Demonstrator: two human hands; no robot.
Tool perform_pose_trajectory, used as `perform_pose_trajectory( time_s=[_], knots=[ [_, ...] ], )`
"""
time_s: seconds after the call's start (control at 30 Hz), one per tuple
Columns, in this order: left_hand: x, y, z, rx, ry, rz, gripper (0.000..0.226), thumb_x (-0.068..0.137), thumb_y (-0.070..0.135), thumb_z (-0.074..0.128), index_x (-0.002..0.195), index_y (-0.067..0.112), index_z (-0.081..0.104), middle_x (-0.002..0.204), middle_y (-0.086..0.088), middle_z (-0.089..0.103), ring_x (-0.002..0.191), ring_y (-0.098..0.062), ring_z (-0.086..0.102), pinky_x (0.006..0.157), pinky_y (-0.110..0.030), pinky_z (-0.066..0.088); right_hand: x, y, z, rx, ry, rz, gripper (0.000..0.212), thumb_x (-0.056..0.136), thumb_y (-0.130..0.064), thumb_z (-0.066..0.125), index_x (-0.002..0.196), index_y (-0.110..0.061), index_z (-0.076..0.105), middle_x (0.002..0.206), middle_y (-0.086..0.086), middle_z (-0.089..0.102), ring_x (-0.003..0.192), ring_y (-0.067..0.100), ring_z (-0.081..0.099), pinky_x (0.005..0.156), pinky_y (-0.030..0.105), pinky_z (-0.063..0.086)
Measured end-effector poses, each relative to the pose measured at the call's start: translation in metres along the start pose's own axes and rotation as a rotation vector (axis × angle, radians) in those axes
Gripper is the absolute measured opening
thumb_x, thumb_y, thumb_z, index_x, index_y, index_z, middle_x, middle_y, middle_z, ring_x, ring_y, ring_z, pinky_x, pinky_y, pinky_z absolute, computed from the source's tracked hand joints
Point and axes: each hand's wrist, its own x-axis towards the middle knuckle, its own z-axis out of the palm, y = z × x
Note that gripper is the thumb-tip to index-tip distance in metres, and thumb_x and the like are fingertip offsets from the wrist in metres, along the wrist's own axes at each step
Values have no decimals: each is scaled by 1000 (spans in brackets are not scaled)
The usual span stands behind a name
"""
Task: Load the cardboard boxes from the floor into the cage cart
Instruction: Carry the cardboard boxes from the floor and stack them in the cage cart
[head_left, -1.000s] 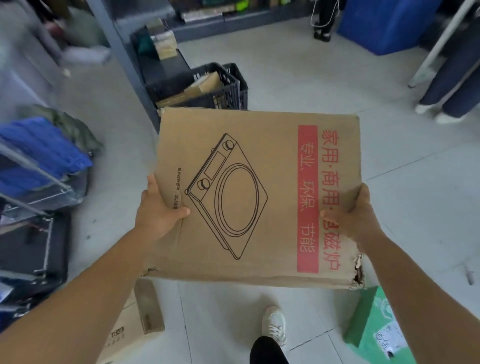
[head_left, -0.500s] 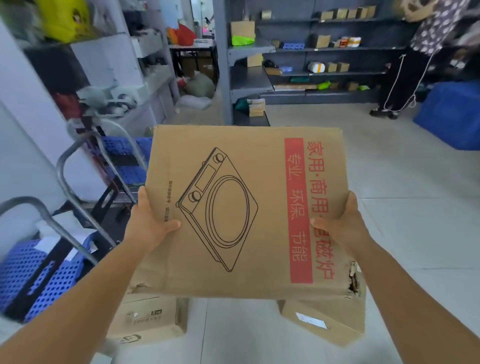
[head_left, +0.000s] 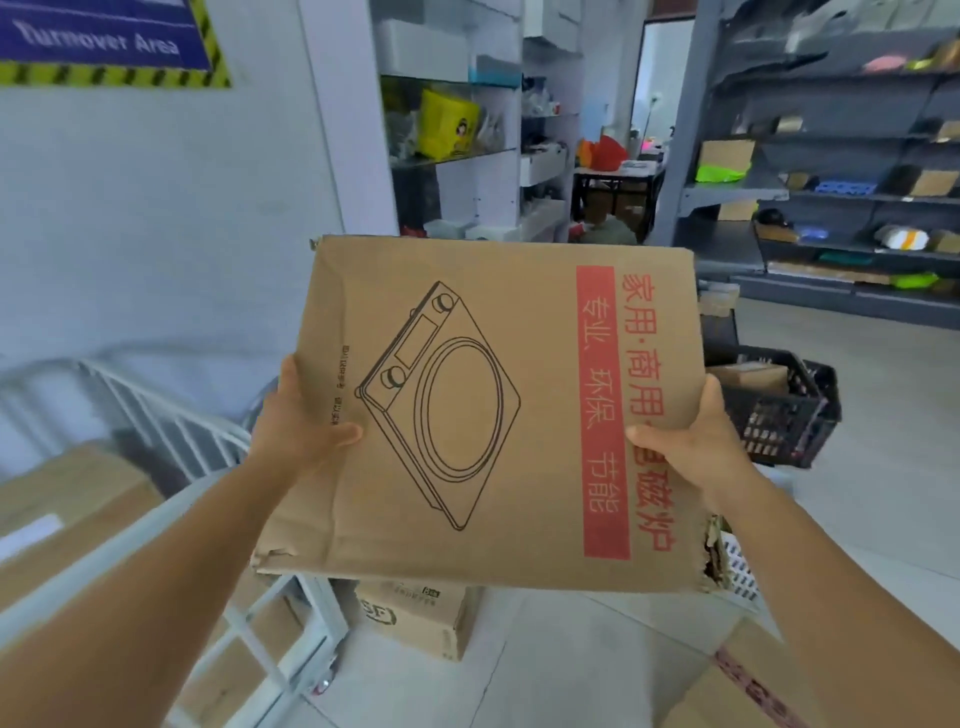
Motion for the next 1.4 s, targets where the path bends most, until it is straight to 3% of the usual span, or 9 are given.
perform_pose_trajectory(
  time_s=[0.1,0.23,0.47,0.57,0.67,0.77,0.9,1.03,1.4],
  knots=[
    [-11,-24,-44,25,64,-56,110,58,34,86,143,25,17,129,-11,51,110,-36,56,90,-53,49,-6,-28,36,-3,-85,-28,102,62,-27,89,142,-35,25,131,1,54,116,26,57,92,57,50],
    [-20,-61,-99,24,166,-136,107,68,25,85,148,24,14,131,-13,50,114,-36,53,92,-48,47,-16,-68,93,-16,-186,-113,93,69,-22,87,141,-27,27,129,1,55,116,26,56,93,53,49],
    [-25,-140,-201,23,334,-236,98,68,22,84,143,20,22,120,-15,52,91,-29,49,72,-35,40,-46,-140,211,-34,-329,-214,106,53,-39,88,138,-36,26,128,-2,54,114,23,56,95,53,47],
    [-24,-180,-246,18,384,-277,103,68,24,83,146,25,17,120,-13,51,92,-30,51,68,-35,41,-66,-169,267,-18,-392,-245,101,66,-26,88,144,-29,25,126,-2,56,114,24,56,92,47,47],
    [-24,-217,-288,33,432,-317,102,67,25,84,145,25,17,122,-13,51,97,-33,54,69,-35,42,-87,-195,322,-10,-455,-261,110,67,-27,88,150,-33,17,135,-2,52,121,25,53,99,54,45],
    [-25,-252,-325,35,474,-343,92,67,22,84,136,24,23,117,-13,53,94,-33,55,70,-39,47,-108,-215,372,-9,-485,-290,98,68,-26,88,143,-32,25,131,0,54,117,27,54,96,54,46],
    [-34,-295,-366,35,526,-403,101,66,25,84,143,25,18,123,-11,53,102,-34,55,77,-43,51,-138,-240,430,-17,-548,-336,72,69,-25,86,116,-34,32,116,-1,57,105,26,56,85,48,48],
    [-44,-333,-397,48,575,-452,100,69,23,83,144,24,17,124,-14,53,103,-35,54,75,-42,49,-163,-261,483,-33,-631,-372,85,66,-29,88,130,-31,32,118,1,59,108,29,58,90,56,50],
    [-36,-422,-434,87,676,-628,105,66,28,86,146,22,18,125,-15,52,107,-35,54,83,-47,51,-184,-296,621,-70,-831,-422,65,71,-19,85,115,-29,39,108,-1,63,99,22,62,85,49,52]
  ],
)
